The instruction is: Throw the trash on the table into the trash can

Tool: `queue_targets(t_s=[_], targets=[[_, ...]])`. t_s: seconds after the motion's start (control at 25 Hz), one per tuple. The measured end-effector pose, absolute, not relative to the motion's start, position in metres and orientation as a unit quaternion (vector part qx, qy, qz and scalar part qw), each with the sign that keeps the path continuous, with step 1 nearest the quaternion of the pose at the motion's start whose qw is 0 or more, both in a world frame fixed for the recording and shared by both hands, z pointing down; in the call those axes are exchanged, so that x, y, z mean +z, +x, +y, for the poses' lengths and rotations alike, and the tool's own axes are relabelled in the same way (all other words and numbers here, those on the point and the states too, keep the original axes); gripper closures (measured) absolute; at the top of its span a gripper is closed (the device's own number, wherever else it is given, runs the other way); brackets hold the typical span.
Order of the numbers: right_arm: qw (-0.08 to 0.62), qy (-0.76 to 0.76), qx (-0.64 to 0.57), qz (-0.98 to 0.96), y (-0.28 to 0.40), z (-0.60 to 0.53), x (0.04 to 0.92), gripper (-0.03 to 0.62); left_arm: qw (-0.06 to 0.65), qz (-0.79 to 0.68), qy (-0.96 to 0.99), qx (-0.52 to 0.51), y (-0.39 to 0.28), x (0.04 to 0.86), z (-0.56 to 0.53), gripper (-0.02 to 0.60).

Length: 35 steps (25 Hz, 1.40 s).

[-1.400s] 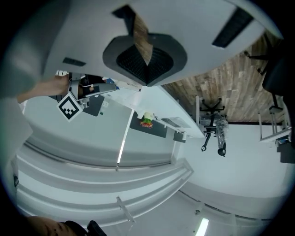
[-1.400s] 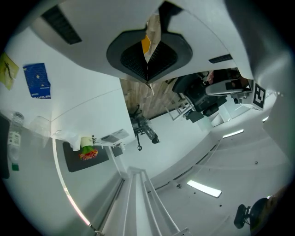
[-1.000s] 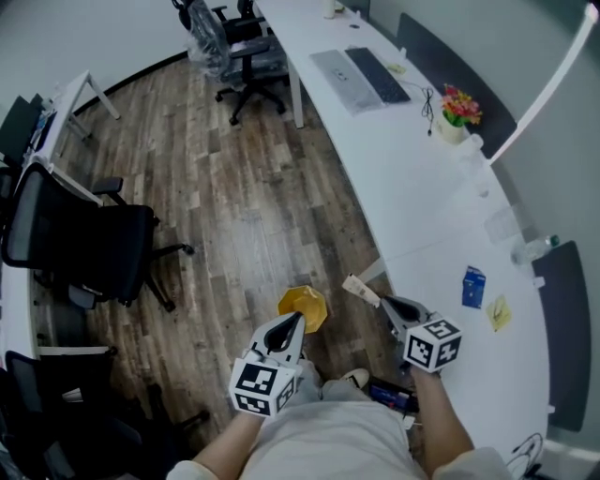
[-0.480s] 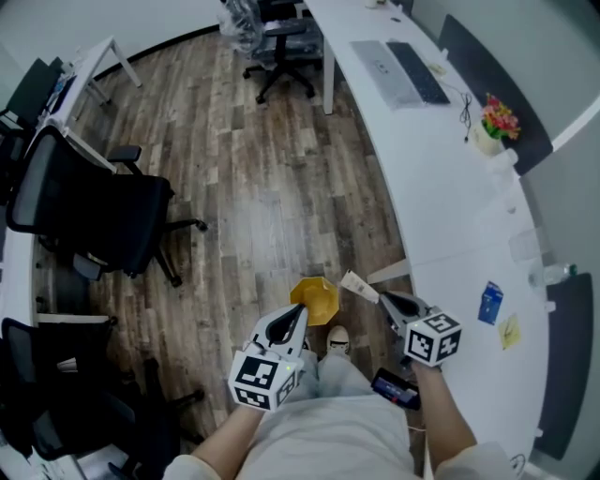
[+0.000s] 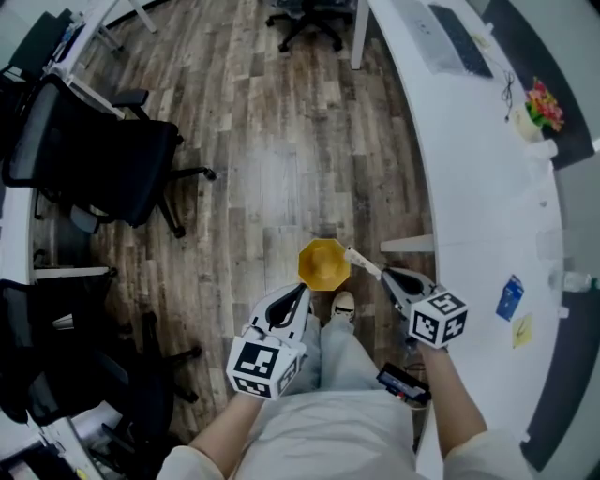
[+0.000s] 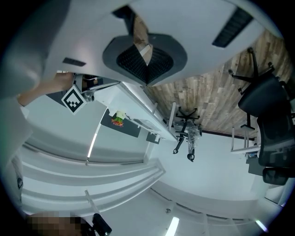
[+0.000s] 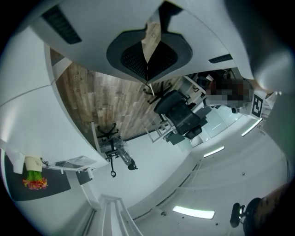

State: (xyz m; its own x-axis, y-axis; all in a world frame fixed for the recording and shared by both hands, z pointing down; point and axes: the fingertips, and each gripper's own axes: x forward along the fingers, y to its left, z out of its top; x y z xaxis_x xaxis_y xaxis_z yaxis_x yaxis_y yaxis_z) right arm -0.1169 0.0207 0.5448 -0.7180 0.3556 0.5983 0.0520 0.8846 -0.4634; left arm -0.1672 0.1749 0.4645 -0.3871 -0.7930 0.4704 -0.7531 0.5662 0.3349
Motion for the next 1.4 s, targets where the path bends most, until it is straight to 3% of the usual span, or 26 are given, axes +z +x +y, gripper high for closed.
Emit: queue_targets(t_s=[0.56,1.4], targets=[[0.414,-0.138,0.213,-0.874,-0.128,0.048,0.668,0.562,0.335,-0.837,0.431,-0.035,-0.185,0.568,0.198,0.581],[0.497,-0.114,0.234,-0.828,-0.132,0.092,0.942,0.562,0.38,-0.828,0.412,-0.035,-0.185,0.749,0.229,0.581]])
